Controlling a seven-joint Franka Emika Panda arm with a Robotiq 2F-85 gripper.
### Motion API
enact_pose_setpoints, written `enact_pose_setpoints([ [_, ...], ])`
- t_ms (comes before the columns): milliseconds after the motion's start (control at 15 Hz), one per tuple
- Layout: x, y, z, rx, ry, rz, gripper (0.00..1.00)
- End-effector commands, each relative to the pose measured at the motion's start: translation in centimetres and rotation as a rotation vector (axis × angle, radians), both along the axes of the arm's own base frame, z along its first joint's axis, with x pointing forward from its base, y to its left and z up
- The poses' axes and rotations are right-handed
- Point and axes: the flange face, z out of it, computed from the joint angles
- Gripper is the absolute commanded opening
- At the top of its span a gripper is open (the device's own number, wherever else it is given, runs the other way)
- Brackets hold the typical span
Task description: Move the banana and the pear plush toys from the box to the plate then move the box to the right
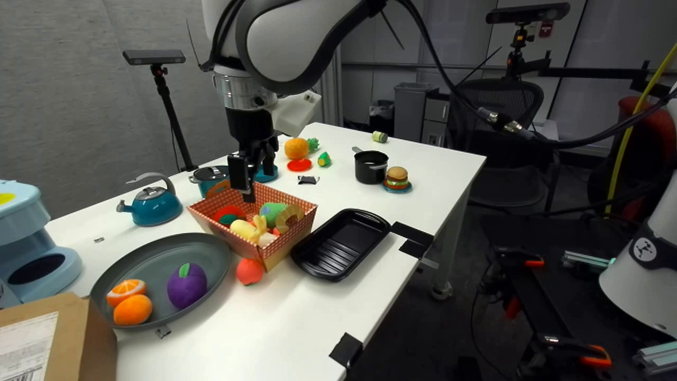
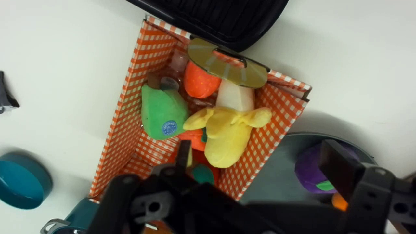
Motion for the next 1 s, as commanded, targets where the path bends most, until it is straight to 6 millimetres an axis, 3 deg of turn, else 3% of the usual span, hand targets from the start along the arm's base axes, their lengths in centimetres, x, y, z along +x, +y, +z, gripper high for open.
enact_pose_setpoints([
  [0,2.5,-1.3,-2.0,-0.001,-0.024,-0.032,1.00],
  [400,3.7,-2.3,-5.3,0.008,-0.004,-0.045,1.00],
  [933,5.9,-1.1,-8.4,0.030,-0.016,-0.006,1.00],
])
